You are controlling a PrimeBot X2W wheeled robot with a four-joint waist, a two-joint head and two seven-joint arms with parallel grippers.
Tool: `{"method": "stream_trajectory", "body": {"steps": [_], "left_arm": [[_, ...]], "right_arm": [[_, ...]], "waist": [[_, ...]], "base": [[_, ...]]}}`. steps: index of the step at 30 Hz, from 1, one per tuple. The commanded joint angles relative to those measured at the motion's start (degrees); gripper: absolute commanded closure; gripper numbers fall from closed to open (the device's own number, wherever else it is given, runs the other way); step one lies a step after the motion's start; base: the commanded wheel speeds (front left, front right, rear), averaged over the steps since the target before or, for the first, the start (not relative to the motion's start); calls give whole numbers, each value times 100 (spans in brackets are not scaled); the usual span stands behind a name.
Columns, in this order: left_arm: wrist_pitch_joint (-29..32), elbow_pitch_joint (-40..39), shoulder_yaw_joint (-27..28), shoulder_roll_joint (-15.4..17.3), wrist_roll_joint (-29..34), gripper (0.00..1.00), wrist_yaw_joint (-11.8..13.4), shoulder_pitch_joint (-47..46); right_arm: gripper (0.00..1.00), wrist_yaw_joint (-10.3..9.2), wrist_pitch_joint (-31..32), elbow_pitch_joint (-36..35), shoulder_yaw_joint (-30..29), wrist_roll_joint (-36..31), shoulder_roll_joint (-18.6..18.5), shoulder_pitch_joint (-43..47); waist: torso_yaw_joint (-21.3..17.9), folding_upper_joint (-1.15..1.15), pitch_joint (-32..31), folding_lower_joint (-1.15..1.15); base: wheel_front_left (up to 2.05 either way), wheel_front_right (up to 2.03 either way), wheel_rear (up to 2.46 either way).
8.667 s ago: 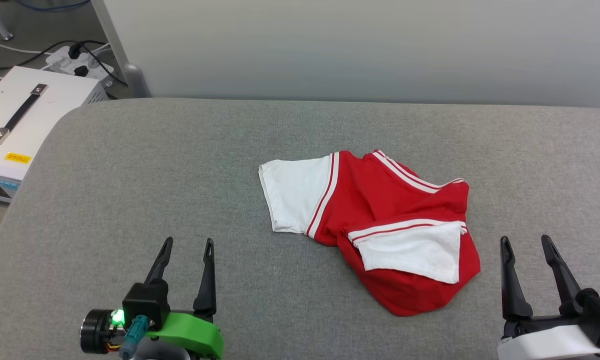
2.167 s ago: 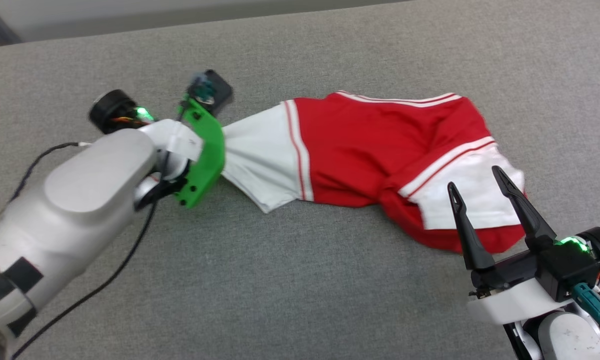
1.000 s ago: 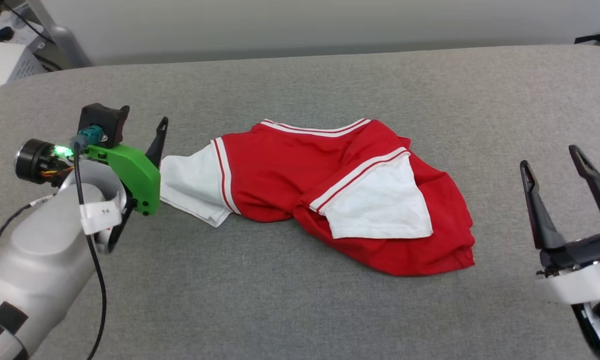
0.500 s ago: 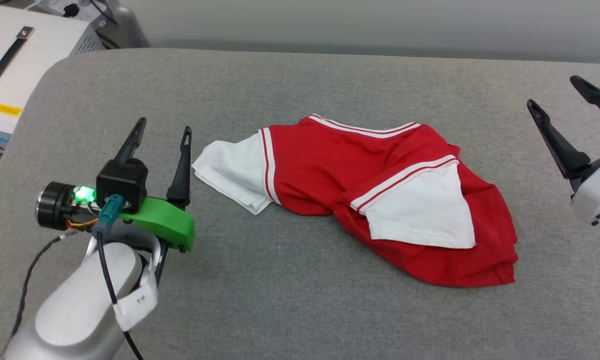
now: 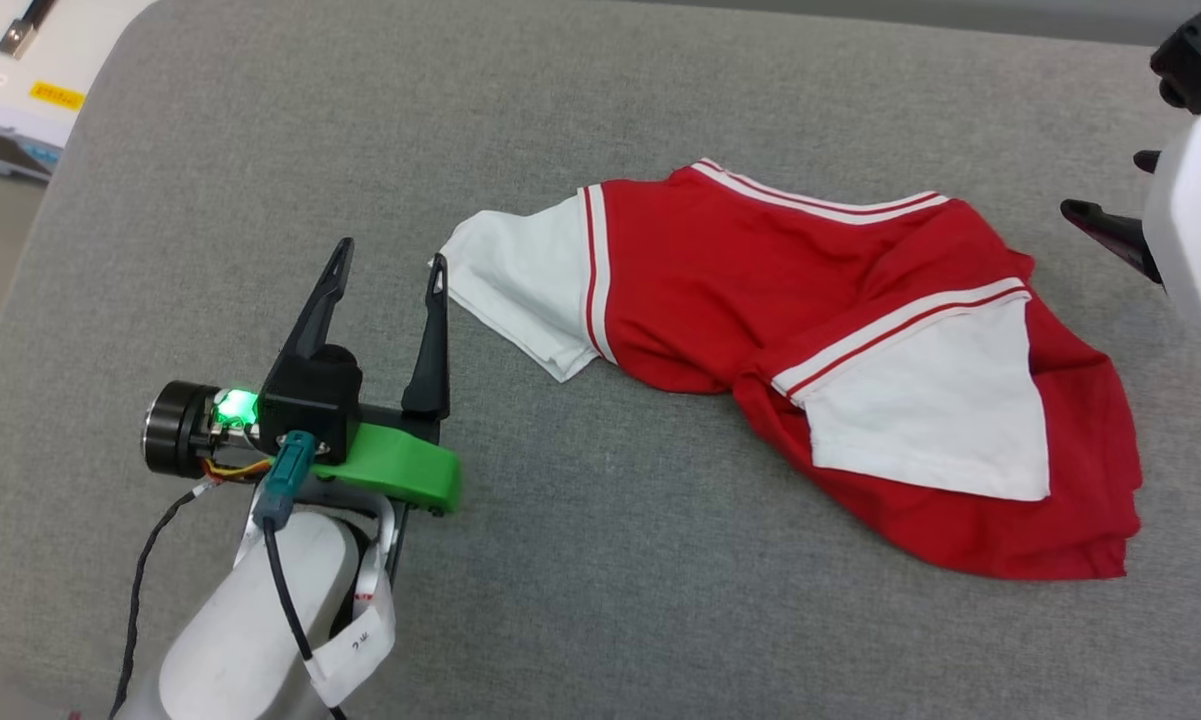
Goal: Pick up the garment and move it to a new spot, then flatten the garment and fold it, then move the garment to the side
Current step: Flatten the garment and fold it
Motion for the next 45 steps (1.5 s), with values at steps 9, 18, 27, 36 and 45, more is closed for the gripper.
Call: {"method": "stream_trajectory", "body": {"steps": [9,18,27,36,45], "left_arm": [[-32,-89,529,-779,568,0,-450,6],[-32,47,1010,-1254,968,0,-864,74],[-32,185,1388,-1468,1242,0,-1164,219],[-32,335,1720,-1485,1408,0,-1307,675],[-33,351,1988,-1516,1456,0,-1351,1285]], "right_arm": [[0,-45,166,1121,715,-58,488,-870],[0,-45,66,1802,1676,116,438,-706],[100,-45,-806,1676,1935,508,314,-843],[100,-45,-2345,461,2073,459,-356,-593],[100,-45,-2910,-737,1218,330,-1242,489]], "waist": [[705,0,1036,0],[897,0,1205,0],[682,0,878,0],[287,0,155,0],[-235,0,-454,0]], "base": [[0,0,0],[0,0,0],[0,0,0],[0,0,0],[0,0,0]]}}
